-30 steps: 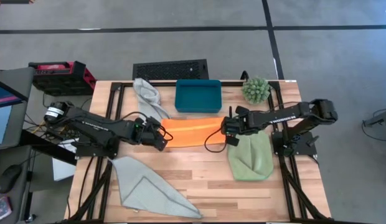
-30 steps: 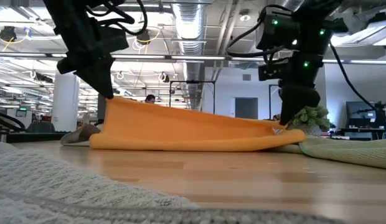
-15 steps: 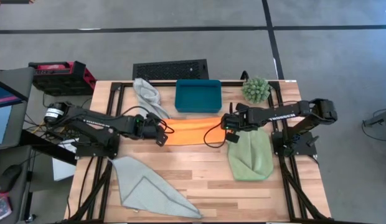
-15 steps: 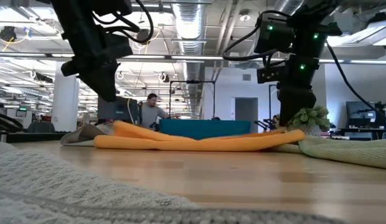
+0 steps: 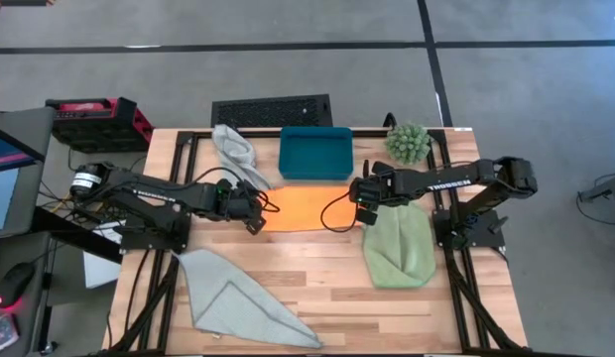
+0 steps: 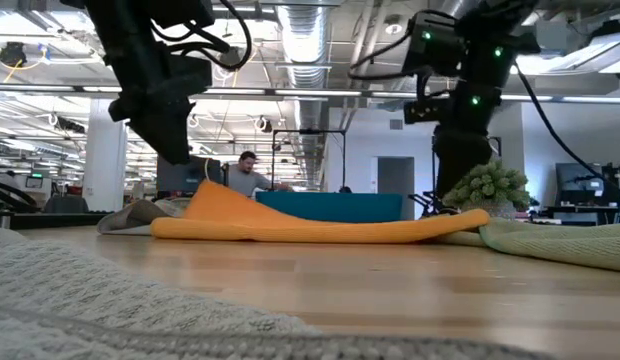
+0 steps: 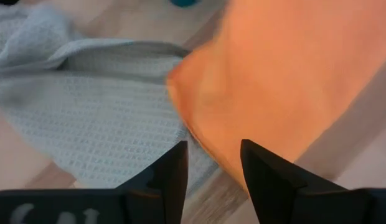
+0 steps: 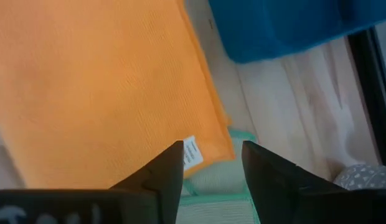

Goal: Fold microfiber towels
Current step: Fold the orange microfiber cloth

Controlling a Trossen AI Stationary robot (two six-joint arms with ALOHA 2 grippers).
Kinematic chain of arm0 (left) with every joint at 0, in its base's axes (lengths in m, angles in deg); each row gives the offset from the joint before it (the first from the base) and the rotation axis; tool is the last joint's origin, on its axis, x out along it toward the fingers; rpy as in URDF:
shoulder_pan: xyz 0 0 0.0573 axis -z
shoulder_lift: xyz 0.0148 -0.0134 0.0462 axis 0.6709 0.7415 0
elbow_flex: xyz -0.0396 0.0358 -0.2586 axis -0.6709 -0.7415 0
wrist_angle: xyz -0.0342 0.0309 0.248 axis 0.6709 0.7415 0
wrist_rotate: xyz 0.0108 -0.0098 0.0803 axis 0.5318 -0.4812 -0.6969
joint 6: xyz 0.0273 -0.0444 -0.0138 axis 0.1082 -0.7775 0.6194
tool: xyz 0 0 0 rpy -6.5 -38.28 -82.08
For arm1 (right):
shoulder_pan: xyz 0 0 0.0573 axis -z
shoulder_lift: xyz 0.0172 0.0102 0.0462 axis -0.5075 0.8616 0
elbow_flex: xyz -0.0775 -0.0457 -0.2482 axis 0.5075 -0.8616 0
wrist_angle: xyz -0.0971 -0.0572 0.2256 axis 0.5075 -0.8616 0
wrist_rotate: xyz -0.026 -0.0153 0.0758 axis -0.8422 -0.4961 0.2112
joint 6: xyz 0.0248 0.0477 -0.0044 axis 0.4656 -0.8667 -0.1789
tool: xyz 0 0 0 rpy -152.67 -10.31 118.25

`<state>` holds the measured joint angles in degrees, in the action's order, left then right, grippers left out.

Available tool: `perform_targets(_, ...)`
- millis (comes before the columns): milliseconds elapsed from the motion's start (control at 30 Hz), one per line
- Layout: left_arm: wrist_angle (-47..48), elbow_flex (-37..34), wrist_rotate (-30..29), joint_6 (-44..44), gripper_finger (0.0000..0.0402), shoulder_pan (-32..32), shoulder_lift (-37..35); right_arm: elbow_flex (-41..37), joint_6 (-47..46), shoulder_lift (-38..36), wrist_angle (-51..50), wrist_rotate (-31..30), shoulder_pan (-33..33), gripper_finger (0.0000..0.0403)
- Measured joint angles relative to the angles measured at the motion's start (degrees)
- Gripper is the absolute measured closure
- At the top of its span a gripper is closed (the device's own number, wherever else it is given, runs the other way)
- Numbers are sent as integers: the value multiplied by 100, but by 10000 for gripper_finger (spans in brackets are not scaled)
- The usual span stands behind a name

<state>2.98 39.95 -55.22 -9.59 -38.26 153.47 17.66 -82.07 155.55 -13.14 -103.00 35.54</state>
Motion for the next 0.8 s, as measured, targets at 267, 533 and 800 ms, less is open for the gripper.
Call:
perform_targets(267, -696, -94, 211, 1932, 260, 619, -2, 677, 151, -9, -487, 295, -276, 204)
perform_targets(533, -2459, -1023, 619, 2856, 260, 1159, -2, 994, 153, -9, -641, 305, -834, 211)
perform_targets(800, -2894, -1611, 435, 2955, 260, 1206, -2, 1108, 149, -9, -640, 306, -1134, 209)
